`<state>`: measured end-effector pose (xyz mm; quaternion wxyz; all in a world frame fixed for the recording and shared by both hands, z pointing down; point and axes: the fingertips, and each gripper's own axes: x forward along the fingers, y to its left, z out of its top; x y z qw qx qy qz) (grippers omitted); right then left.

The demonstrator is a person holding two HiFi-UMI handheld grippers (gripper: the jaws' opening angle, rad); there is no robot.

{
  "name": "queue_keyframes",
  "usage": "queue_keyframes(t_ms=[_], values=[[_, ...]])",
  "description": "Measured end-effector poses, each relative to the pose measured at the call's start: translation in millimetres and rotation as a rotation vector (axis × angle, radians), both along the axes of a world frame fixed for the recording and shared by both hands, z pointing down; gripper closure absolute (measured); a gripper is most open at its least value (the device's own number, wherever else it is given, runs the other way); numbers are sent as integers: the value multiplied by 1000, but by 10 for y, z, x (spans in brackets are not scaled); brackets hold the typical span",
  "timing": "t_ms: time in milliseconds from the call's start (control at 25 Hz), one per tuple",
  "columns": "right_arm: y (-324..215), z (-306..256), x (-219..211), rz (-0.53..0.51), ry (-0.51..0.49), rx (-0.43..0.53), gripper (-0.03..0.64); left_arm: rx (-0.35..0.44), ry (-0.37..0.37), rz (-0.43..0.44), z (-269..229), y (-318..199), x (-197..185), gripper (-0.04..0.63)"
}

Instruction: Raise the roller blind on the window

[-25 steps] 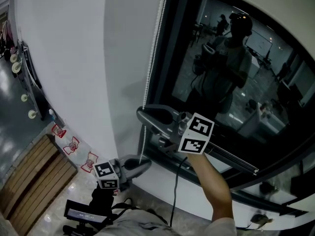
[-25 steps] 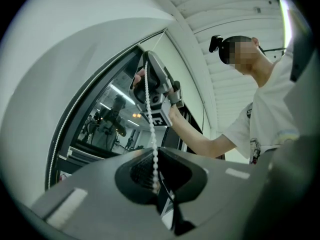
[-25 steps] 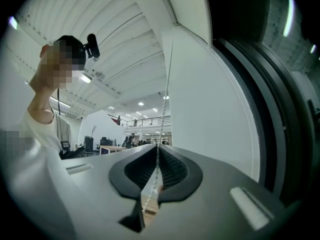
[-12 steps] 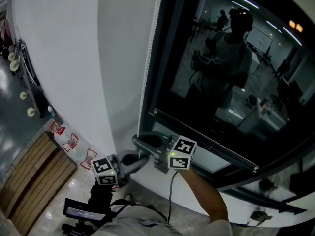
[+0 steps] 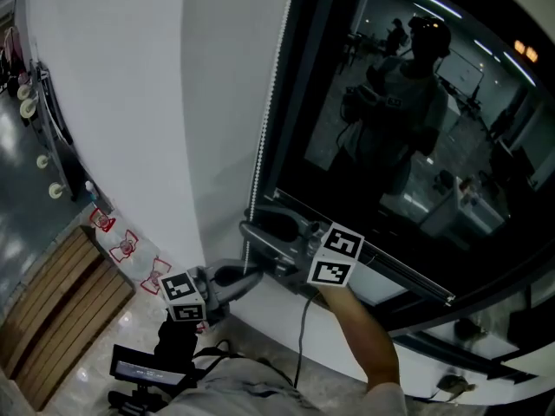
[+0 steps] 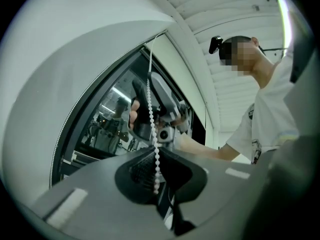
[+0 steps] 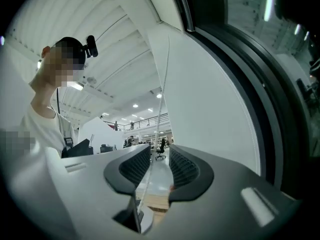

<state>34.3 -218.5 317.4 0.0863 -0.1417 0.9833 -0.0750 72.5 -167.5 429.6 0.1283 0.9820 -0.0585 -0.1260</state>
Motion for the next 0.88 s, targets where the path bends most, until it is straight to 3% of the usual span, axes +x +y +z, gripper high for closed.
queue_keyframes(t_ms=[400,880], values=[[-167,-1422,-20,22,-3,306,514,6,-4,4,10,4,20,597],[-261,-2567,5,52,-21,501,514,12,5,-9,10,-27,12,597]])
